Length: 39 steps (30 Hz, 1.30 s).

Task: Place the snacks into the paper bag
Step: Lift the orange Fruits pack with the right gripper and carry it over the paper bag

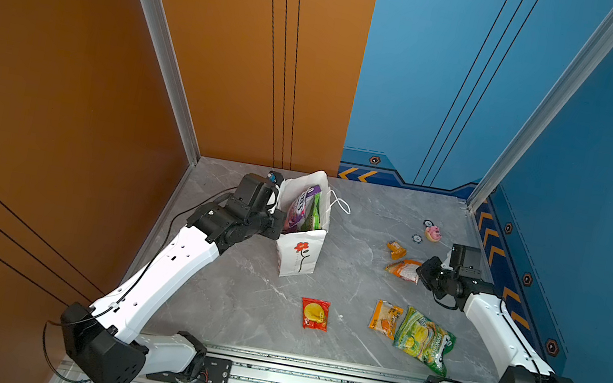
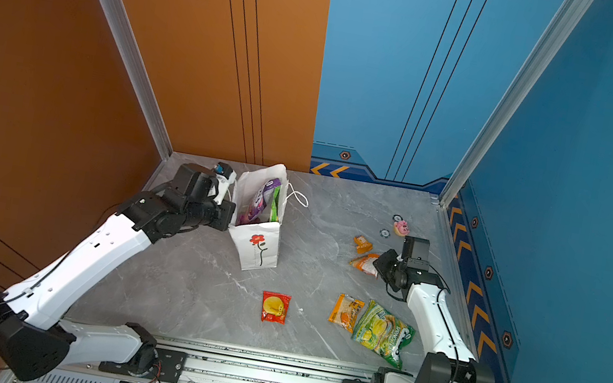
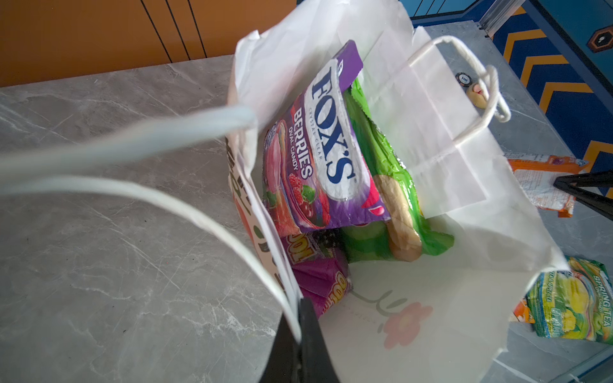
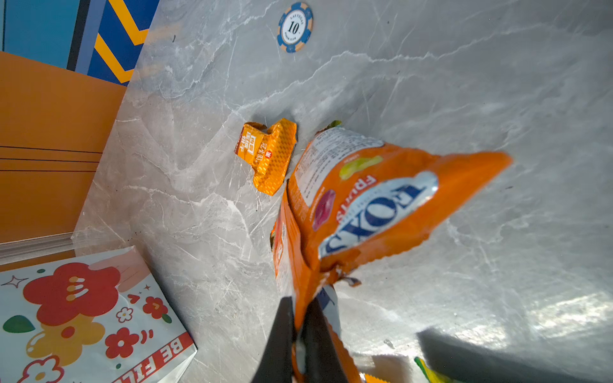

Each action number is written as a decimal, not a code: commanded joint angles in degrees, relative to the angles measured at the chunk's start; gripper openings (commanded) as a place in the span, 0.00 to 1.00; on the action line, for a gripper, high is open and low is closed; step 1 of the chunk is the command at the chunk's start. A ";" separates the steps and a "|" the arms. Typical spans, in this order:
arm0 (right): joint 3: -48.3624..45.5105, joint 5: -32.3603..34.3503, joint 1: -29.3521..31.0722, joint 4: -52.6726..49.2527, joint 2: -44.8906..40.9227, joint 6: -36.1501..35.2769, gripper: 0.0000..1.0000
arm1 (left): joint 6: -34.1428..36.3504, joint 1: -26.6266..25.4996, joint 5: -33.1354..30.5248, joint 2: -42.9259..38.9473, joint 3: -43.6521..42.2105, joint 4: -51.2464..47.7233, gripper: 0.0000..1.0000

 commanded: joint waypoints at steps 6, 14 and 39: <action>4.88 3.53 1.42 -3.27 -1.89 -0.05 0.00 | -0.19 0.65 -0.74 -1.45 0.39 2.96 0.00; 6.95 5.41 3.08 -5.78 -4.94 0.10 0.00 | -0.46 0.79 0.17 -0.95 0.48 2.96 0.00; 25.02 12.36 14.83 -12.44 -3.12 -4.32 0.00 | -0.76 0.38 0.87 -1.20 0.48 2.94 0.00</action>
